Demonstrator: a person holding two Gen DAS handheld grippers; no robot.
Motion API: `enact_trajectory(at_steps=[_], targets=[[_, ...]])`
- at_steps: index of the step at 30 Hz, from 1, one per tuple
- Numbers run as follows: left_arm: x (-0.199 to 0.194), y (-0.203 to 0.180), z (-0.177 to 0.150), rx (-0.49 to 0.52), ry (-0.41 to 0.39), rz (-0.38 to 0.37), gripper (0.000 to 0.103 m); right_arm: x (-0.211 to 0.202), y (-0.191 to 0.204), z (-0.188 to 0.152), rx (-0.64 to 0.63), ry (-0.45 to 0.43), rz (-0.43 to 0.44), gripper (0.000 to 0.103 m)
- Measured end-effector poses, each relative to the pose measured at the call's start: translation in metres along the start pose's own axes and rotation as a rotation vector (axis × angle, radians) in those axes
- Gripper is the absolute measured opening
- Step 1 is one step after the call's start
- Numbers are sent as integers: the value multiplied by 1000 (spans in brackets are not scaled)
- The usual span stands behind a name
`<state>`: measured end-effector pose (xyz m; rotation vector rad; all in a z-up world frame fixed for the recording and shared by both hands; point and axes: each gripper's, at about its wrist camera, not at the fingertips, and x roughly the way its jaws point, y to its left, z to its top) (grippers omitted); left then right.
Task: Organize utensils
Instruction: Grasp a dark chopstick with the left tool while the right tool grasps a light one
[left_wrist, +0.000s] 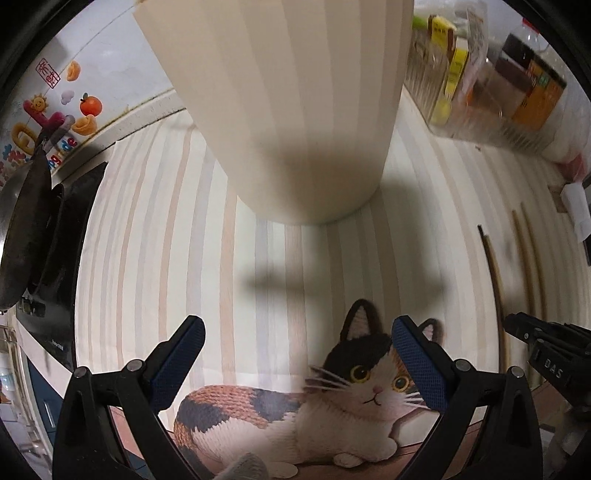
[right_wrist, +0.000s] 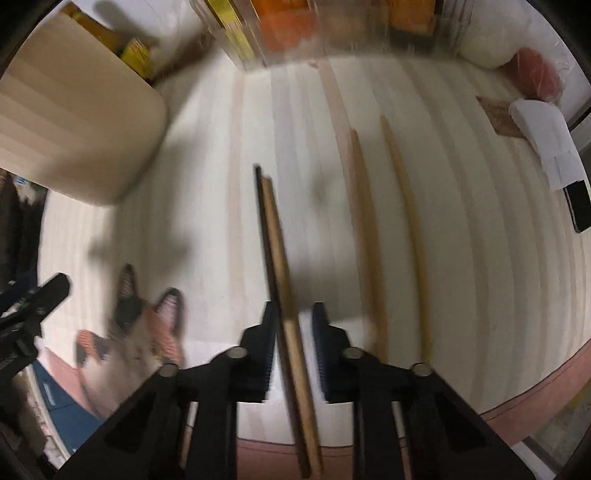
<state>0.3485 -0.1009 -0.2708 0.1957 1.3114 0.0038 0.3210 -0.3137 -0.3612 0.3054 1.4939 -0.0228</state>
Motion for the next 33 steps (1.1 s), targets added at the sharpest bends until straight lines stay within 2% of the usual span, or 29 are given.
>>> enact_trajectory(at_steps=[7,13,17,20,22,23,24,28,29,30,33], targets=[[3,-17,-4,44,6,-5,103,0,6,-8,-38,-7,-53,5],[5,-61,-2,96,35,-77,103,-4,-18,-16,56,-3,-48,5],[19,-102,3,128,97,-138,103,-6,-42,-21,126,6,-25,5],[33,-127,6,157,132,-155,100,-8,-58,-26,170,9,-5,5],[42,-140,7,175,148,-164,87,-7,-67,-29,196,11,22,5],[45,-143,6,179,155,-164,73,-7,-71,-30,206,12,33,5],[49,-146,6,187,163,-161,66,-6,-75,-31,218,12,49,5],[44,-146,5,188,108,-185,41,-6,-73,-30,251,18,81,6],[42,-147,5,199,92,-184,22,-6,-73,-31,248,20,74,6],[41,-145,7,205,90,-183,12,-6,-70,-30,241,20,63,6],[41,-136,5,203,89,-175,7,-6,-59,-24,202,15,17,7]])
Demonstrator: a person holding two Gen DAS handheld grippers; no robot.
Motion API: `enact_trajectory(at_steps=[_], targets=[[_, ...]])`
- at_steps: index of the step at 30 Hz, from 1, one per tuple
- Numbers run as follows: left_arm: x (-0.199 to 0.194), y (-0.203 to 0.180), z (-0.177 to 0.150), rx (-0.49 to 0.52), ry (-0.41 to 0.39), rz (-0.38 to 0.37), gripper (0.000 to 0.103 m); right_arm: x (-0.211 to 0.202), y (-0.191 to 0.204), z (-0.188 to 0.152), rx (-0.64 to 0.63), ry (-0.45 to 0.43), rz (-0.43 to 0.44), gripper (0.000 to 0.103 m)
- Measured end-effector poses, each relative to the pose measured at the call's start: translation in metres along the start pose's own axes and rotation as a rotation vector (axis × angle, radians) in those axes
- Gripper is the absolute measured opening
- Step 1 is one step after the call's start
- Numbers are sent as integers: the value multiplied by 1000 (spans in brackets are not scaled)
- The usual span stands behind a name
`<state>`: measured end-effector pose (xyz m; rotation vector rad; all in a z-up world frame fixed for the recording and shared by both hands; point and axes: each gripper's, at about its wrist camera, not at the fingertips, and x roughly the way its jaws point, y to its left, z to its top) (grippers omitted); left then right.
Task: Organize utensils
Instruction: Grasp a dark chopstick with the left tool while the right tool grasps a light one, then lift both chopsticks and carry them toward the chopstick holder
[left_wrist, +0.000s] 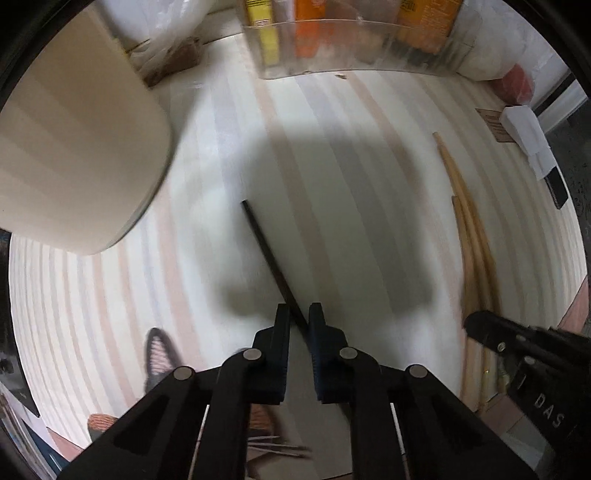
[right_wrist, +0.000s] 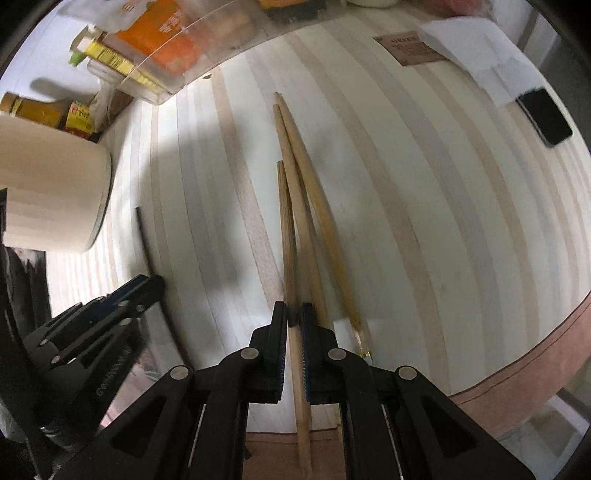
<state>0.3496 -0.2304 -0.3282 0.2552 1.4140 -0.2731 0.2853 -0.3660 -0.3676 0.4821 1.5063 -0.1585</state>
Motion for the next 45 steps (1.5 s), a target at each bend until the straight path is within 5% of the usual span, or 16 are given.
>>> enact_trajectory(at_steps=[4,11,15,20,31,45], targets=[[-2,25,-11,-9,-8,26,4,5,15,7,-37,-7,-50,7],[-8,89,-48,-87,15,78,4,23,78,-7,-141,46,-12,7],[-12,135,-81,-191,34,97,4,35,121,-29,-210,94,17,7],[-15,181,-104,-313,41,87,4,42,153,-41,-280,101,-61,7],[-9,181,-119,-309,19,87,4,58,189,-30,-311,156,-145,8],[-14,182,-114,-310,7,104,10,39,173,-42,-307,121,-199,8]])
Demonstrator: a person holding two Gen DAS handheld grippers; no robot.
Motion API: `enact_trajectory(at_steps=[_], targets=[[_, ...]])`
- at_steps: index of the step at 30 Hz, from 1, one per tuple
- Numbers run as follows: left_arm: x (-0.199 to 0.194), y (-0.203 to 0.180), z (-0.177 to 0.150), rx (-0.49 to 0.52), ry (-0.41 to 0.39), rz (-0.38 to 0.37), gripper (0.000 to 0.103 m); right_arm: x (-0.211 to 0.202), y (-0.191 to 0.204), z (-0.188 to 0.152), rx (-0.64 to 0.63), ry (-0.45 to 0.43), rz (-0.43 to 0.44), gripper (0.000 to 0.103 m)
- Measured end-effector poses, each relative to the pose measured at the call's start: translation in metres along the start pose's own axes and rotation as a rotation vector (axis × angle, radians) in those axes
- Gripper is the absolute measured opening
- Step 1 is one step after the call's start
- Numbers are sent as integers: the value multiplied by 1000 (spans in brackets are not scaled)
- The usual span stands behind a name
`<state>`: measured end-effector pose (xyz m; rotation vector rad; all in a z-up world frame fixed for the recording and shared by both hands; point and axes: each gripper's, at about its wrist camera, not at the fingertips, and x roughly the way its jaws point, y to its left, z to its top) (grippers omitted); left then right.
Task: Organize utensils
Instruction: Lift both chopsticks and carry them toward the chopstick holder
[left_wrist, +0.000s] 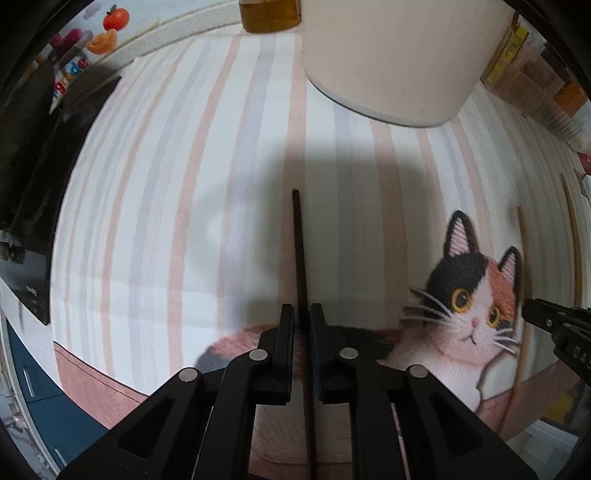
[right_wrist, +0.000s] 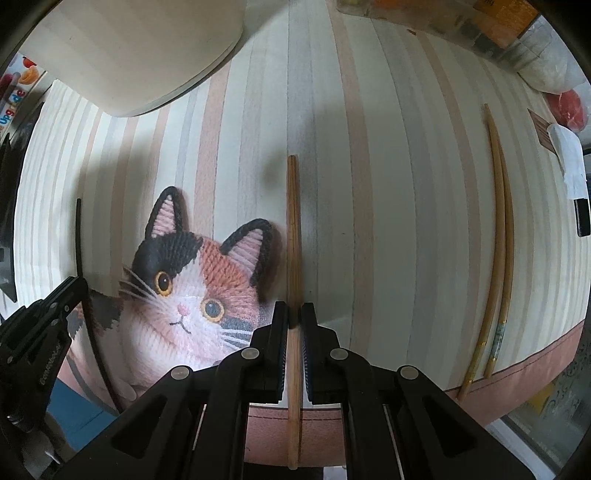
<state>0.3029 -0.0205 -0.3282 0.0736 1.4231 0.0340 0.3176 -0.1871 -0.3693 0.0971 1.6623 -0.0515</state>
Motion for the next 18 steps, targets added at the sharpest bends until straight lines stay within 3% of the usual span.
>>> enact_trajectory(at_steps=[2,18], targets=[[0,2,3,-4,0,-5,9,2,1,-1,-15,-23,-54,9],[1,-16,9,43,-9,25,2,0,-3,1,-6,-29,-34,8]])
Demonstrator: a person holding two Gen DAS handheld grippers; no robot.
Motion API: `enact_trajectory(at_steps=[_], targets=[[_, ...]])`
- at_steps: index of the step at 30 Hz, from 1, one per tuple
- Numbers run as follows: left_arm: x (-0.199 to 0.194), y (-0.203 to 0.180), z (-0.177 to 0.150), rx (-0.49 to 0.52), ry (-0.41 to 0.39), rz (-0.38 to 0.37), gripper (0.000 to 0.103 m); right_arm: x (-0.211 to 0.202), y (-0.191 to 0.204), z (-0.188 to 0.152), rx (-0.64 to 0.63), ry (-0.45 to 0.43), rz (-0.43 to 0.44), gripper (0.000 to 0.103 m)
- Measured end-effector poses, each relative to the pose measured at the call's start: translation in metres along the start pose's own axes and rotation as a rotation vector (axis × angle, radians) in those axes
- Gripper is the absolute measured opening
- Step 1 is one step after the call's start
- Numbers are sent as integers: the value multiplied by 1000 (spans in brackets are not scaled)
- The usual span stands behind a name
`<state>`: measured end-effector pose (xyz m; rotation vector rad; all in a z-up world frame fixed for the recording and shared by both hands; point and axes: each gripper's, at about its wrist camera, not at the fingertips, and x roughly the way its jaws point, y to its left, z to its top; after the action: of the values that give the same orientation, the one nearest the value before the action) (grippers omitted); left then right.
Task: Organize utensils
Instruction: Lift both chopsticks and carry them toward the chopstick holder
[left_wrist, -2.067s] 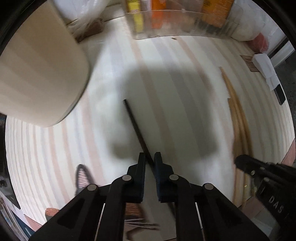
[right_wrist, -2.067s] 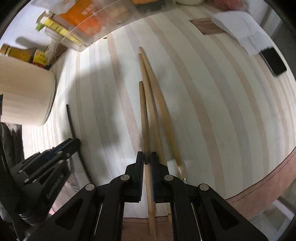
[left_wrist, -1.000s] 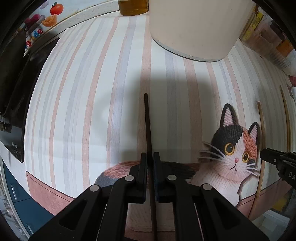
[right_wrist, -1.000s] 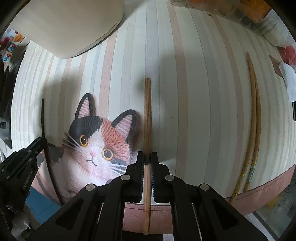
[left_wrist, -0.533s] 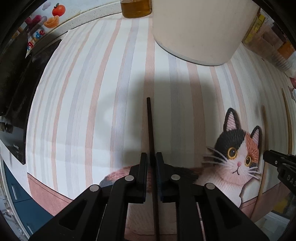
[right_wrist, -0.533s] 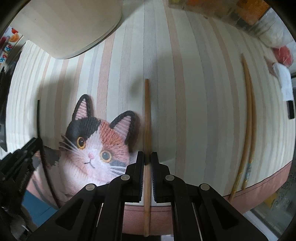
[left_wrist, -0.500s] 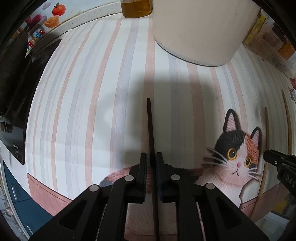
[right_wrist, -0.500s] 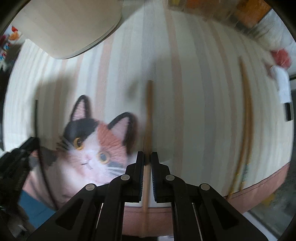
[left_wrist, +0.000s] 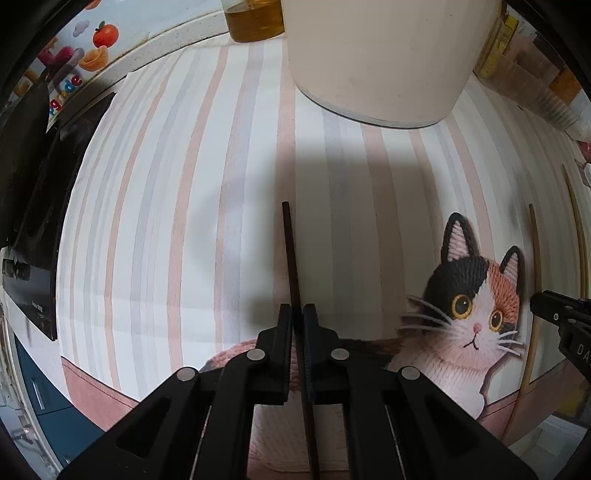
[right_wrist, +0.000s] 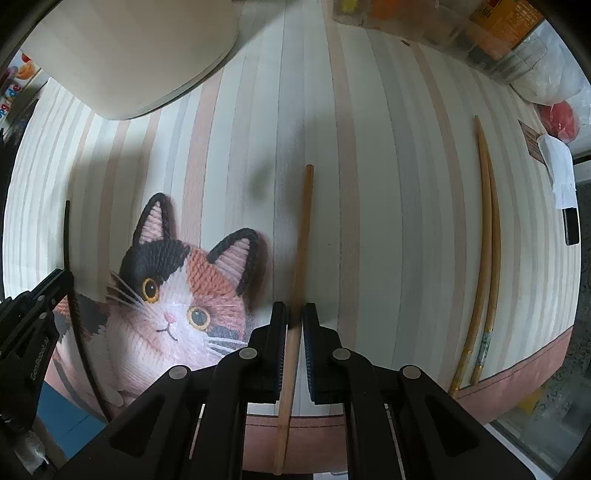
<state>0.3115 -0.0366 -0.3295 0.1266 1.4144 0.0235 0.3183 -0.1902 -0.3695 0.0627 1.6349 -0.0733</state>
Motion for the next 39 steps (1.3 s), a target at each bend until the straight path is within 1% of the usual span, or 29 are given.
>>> enact_trajectory(at_steps=[2,5,9,14,20,24,29,34,39], targets=[[0,-1,1,-1,1,-1,3,0,-3,-2,5,-12,11,7],[-4,6,0,-20,7,-33,3,-4,-13,-7,37,-28,64,7],[-24,10,-1,-28,-24,-75,3,-25,-20,-13,52,-93,129,7],[-55,14,1,-33,-81,-109,3,-53,-22,-19,47,-172,172,7],[-85,23,2,-33,-148,-122,2,-82,-20,-26,33,-252,199,7],[-103,28,4,-33,-186,-127,2,-102,-18,-23,27,-297,215,7],[-117,35,4,-36,-223,-127,2,-120,-14,-14,28,-338,230,7],[-127,41,8,-44,-250,-126,2,-133,-12,-11,20,-380,236,7],[-142,44,10,-47,-295,-120,2,-151,-8,-10,5,-429,241,7]])
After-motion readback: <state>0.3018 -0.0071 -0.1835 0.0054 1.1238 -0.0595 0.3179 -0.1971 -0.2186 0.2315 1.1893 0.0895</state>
